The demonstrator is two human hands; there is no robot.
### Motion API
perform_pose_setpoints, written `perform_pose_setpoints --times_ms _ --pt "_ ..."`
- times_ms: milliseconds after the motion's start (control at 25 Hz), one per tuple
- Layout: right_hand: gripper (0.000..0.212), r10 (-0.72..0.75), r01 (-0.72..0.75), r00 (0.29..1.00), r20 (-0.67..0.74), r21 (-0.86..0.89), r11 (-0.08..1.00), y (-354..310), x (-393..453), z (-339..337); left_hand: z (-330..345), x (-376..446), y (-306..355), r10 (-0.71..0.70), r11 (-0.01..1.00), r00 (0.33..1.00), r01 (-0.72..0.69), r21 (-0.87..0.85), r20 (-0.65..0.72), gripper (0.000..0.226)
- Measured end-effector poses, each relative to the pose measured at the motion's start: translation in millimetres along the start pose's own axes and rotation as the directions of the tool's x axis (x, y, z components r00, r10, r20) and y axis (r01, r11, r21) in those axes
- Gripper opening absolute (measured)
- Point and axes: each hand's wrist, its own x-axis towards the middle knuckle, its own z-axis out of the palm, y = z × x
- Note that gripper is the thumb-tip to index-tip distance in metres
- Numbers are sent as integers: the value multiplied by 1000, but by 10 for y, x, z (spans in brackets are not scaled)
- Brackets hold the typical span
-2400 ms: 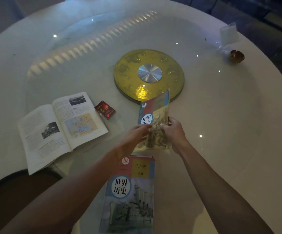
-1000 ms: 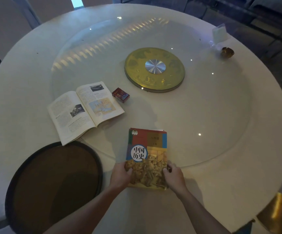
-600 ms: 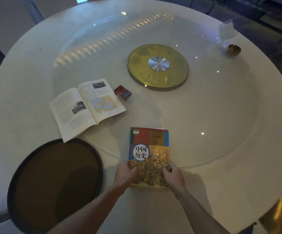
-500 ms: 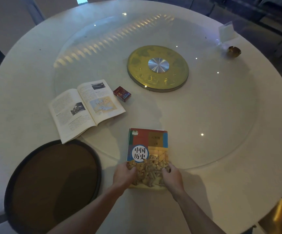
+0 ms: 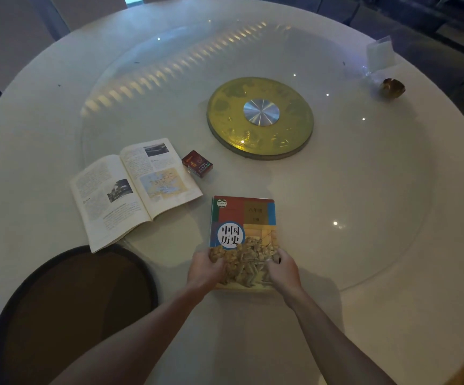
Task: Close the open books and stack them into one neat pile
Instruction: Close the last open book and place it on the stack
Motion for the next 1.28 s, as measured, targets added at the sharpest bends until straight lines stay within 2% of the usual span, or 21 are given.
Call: perform_pose_setpoints --times_ms 80,160,240,360,440,520,600,680,840,1000,1120,1280 --pt "38 12 -12 1000 -12 -15 1000 -63 104 1 -22 84 55 14 995 999 -11 100 -29 22" --pt "21 29 -35 998 -47 -149 988 -113 170 18 -80 159 49 58 975 997 -46 217 -49 22" --pt "33 16 -48 996 -91 -358 932 -145 250 67 -194 222 6 62 976 997 -52 210 -41 29" --pt "50 -151 71 977 -149 -440 895 -532 356 164 -601 389 -21 54 984 984 -23 176 -169 44" --pt "48 -269 214 959 -83 -407 888 -936 423 273 -979 533 -32 66 991 963 -31 134 -262 41" --pt "42 -357 355 931 83 -447 821 -1334 529 489 -1404 675 -82 40 998 945 -23 56 -324 42" --pt "44 -381 476 879 287 -508 718 -1667 625 769 -1800 801 -182 -11 1000 917 12 1 -400 47" --pt "51 -353 508 856 377 -495 705 -1927 716 1077 -2134 909 -312 -76 997 870 77 -18 -488 54" --pt "52 -247 342 932 266 -414 844 -2225 909 1494 -2508 1003 -572 -300 954 803 256 -157 -514 69" --pt "62 -71 113 989 128 -359 927 -2317 1059 1723 -2616 1025 -758 -428 894 817 321 -313 -385 68" --pt "72 31 -2 994 103 -276 961 -2361 1052 1804 -2678 1061 -853 -425 886 814 283 -367 -396 59" --pt "53 64 -46 993 95 -181 982 -2368 1052 1950 -2811 1049 -956 -344 879 861 155 -450 -375 30"
